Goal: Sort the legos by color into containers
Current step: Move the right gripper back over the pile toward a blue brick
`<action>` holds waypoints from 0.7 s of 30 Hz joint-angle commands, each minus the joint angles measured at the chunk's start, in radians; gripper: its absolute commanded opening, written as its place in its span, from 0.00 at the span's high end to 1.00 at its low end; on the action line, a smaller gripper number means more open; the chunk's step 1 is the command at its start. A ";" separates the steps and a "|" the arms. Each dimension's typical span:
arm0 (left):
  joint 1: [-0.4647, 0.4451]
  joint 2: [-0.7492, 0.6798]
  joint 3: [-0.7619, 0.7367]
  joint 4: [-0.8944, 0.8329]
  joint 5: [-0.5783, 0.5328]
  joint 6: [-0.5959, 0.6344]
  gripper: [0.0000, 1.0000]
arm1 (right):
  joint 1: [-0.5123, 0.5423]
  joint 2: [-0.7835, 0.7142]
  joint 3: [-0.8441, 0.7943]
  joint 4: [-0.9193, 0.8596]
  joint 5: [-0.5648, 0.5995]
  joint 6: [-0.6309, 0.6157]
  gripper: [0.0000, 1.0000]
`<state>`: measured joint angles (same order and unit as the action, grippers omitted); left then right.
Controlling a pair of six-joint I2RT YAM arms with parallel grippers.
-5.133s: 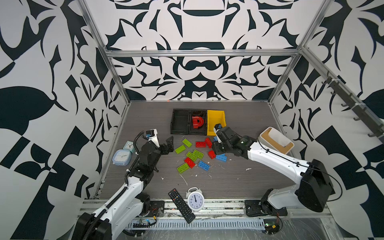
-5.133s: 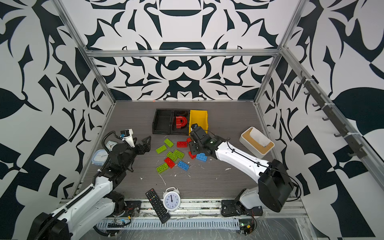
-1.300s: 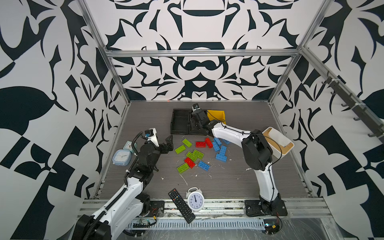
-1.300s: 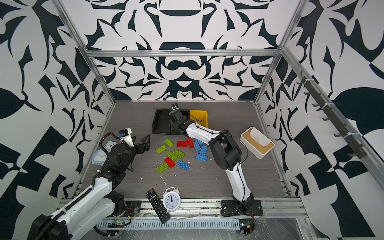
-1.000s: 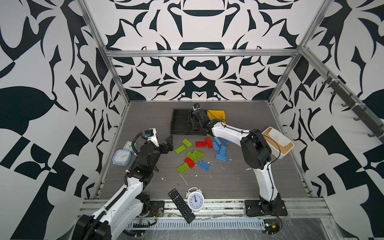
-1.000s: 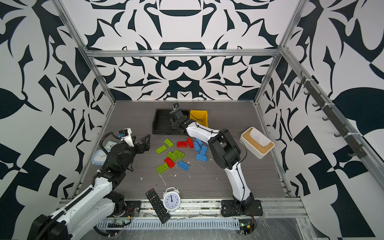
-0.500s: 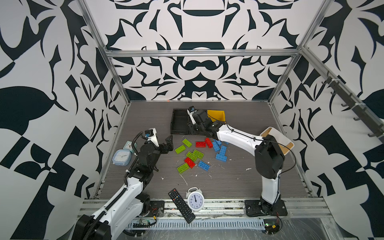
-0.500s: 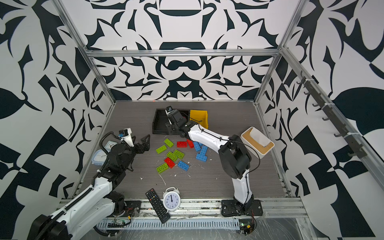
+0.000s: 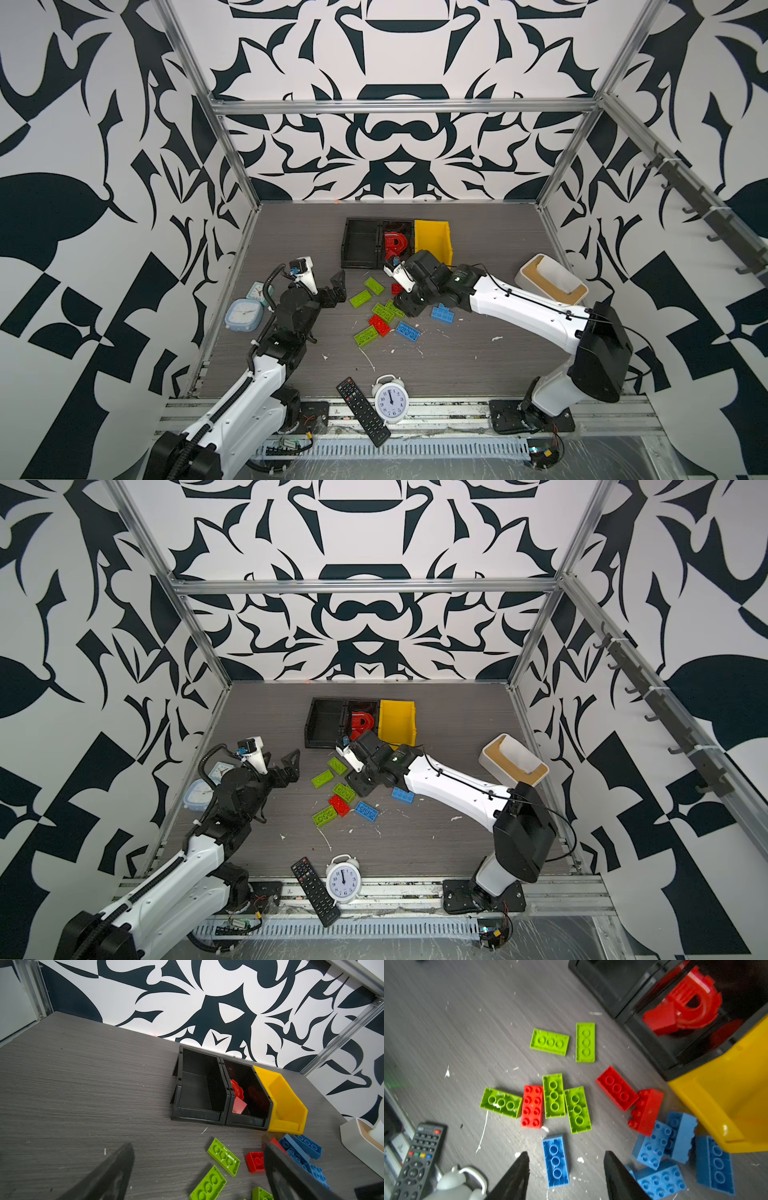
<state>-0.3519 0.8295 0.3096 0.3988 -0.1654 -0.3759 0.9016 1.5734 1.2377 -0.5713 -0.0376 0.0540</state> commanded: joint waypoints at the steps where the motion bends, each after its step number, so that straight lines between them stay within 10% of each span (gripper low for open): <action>1: 0.004 0.002 0.004 0.000 -0.010 0.003 0.00 | 0.038 -0.028 -0.016 -0.108 0.002 -0.025 0.40; 21: 0.004 0.005 0.002 0.005 -0.005 0.002 0.00 | 0.068 0.113 -0.059 -0.065 0.027 -0.018 0.41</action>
<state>-0.3519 0.8379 0.3096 0.3992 -0.1650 -0.3740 0.9619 1.6836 1.1862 -0.6563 -0.0307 0.0380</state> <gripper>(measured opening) 0.997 0.590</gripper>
